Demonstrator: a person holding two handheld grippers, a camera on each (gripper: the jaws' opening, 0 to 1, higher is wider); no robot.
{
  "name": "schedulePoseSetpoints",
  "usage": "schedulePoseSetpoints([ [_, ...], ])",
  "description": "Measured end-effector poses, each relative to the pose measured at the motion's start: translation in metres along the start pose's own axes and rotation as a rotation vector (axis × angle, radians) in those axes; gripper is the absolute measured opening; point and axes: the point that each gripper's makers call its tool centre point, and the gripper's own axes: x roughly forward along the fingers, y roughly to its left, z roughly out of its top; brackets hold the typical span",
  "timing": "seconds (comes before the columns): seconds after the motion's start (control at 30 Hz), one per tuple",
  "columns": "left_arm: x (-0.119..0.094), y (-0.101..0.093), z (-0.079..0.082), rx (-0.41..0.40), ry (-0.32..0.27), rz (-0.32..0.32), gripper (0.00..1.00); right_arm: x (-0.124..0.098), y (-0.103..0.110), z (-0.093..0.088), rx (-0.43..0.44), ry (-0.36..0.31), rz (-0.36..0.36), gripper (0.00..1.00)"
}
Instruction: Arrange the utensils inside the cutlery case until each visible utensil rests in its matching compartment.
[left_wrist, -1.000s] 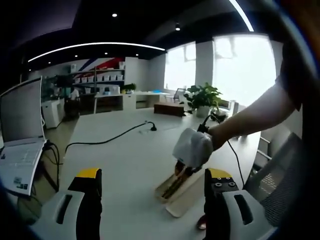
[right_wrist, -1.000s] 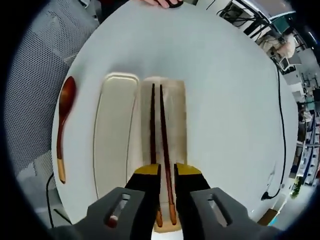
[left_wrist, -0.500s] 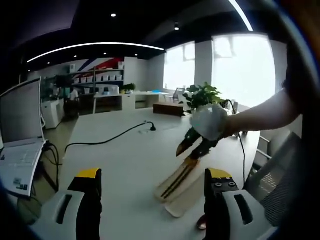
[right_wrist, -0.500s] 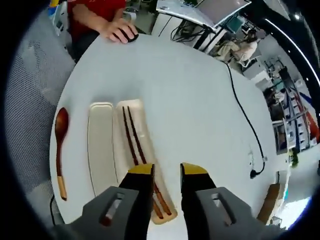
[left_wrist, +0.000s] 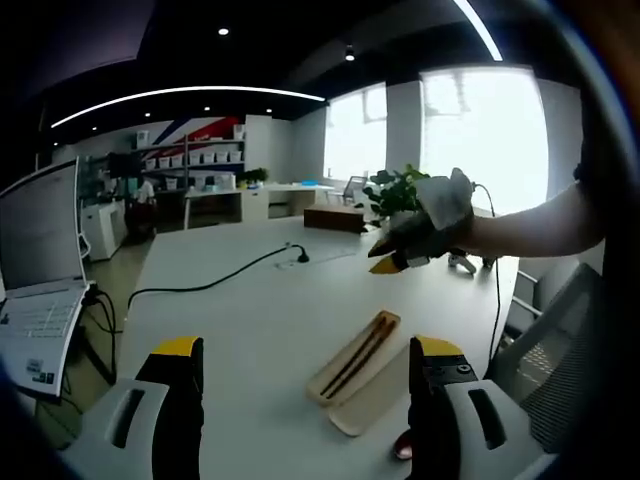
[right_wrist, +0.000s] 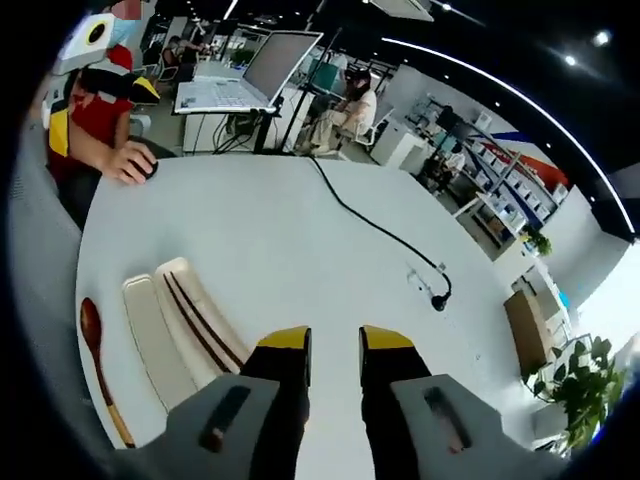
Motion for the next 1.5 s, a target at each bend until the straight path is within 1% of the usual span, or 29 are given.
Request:
schedulePoseSetpoints([
  [0.17, 0.0, -0.001, 0.0, 0.003, -0.001, -0.001, 0.87, -0.008, 0.007, -0.004, 0.009, 0.005, 0.0, 0.17],
  [0.23, 0.0, -0.001, 0.0, 0.005, 0.0, 0.0, 0.87, -0.013, 0.01, 0.0, 0.026, -0.012, -0.002, 0.18],
  [0.33, 0.0, 0.0, 0.001, 0.005, -0.002, 0.003, 0.87, -0.019, 0.019, 0.003, 0.028, -0.018, 0.012, 0.21],
  [0.37, 0.0, -0.001, 0.001, 0.006, -0.003, 0.002, 0.87, -0.021, 0.023, 0.005, 0.026, -0.029, 0.029, 0.22],
  [0.43, 0.0, -0.001, 0.001, 0.01, -0.004, 0.001, 0.87, -0.026, 0.026, 0.007, 0.043, -0.042, 0.031, 0.23],
  [0.57, 0.0, -0.001, 0.002, 0.009, -0.007, 0.002, 0.87, -0.034, 0.03, 0.008, 0.051, -0.047, 0.039, 0.25],
  [0.67, -0.002, 0.0, 0.003, 0.006, -0.014, 0.009, 0.87, -0.04, 0.038, 0.007, 0.053, -0.044, 0.055, 0.26],
  [0.83, -0.001, -0.002, 0.005, 0.009, -0.02, 0.0, 0.87, -0.048, 0.058, 0.0, 0.033, -0.024, 0.105, 0.27],
  [0.9, -0.001, -0.003, 0.005, 0.014, -0.02, -0.004, 0.87, -0.049, 0.064, -0.004, 0.039, -0.017, 0.12, 0.27],
  [0.93, -0.001, -0.003, 0.005, 0.014, -0.021, -0.003, 0.87, -0.05, 0.07, -0.007, 0.034, -0.011, 0.137, 0.27],
  [1.03, -0.002, -0.003, 0.006, 0.007, -0.028, -0.002, 0.87, -0.053, 0.081, -0.013, 0.003, 0.009, 0.154, 0.27],
  [1.1, -0.002, -0.003, 0.006, 0.007, -0.027, -0.005, 0.87, -0.054, 0.089, -0.015, 0.018, 0.009, 0.179, 0.27],
  [1.23, -0.002, -0.004, 0.006, 0.012, -0.027, -0.007, 0.87, -0.055, 0.104, -0.02, 0.003, 0.025, 0.213, 0.27],
  [1.4, -0.002, -0.004, 0.006, 0.013, -0.029, -0.007, 0.87, -0.053, 0.118, -0.025, 0.003, 0.042, 0.255, 0.27],
  [1.5, -0.002, -0.004, 0.006, 0.016, -0.028, -0.011, 0.87, -0.051, 0.125, -0.028, -0.015, 0.054, 0.278, 0.27],
])
